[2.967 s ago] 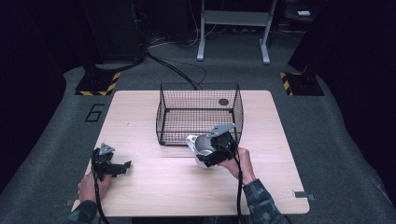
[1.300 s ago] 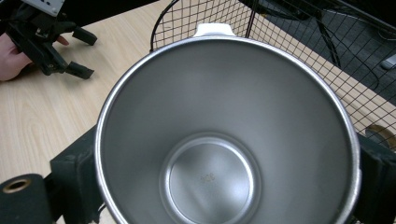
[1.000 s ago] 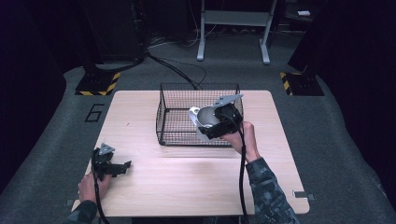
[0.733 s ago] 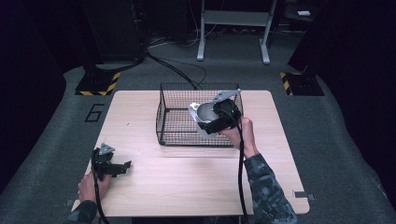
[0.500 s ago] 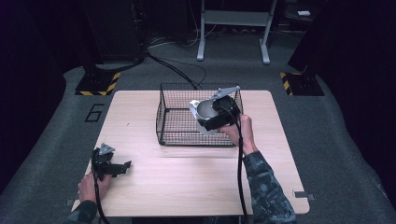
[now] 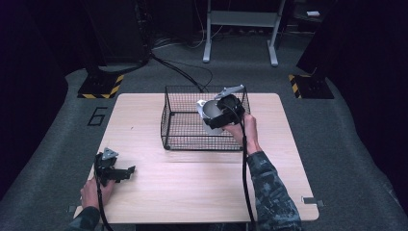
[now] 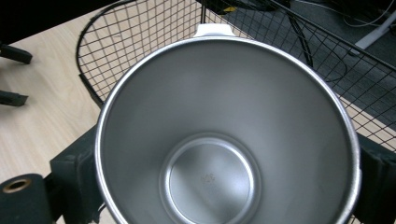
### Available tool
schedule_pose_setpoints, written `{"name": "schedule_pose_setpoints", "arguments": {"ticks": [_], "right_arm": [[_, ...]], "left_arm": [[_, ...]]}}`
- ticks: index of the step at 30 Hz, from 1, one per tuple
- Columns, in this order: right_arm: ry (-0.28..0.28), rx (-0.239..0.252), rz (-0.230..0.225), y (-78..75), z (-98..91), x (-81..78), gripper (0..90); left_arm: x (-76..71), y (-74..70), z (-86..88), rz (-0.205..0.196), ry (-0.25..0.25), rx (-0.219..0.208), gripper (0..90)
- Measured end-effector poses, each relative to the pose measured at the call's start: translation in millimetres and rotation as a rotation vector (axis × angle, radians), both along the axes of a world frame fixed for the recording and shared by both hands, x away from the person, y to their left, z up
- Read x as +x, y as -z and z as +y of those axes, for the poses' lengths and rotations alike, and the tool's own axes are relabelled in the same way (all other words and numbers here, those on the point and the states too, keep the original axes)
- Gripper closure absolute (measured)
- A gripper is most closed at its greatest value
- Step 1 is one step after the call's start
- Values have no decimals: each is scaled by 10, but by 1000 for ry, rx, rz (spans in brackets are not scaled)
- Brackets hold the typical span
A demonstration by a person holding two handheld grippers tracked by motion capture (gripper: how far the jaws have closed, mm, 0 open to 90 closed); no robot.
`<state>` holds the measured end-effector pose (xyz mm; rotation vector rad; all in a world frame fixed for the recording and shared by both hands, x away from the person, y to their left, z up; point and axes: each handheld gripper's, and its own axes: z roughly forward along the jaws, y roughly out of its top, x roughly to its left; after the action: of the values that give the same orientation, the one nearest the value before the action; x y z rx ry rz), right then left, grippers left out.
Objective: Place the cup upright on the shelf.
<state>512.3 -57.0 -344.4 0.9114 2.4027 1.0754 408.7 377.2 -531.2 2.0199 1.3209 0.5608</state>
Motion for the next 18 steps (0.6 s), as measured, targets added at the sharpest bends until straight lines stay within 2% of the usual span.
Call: {"name": "schedule_pose_setpoints", "arguments": {"ticks": [1, 4, 18], "right_arm": [[-2, 1, -14, 18, 2, 25, 66], [15, 2, 10, 52, 13, 69, 66], [67, -4, 41, 247, 61, 326, 66]], "left_arm": [[0, 0, 0, 0, 0, 0, 0], [0, 0, 0, 0, 0, 0, 0], [0, 0, 0, 0, 0, 0, 0]]}}
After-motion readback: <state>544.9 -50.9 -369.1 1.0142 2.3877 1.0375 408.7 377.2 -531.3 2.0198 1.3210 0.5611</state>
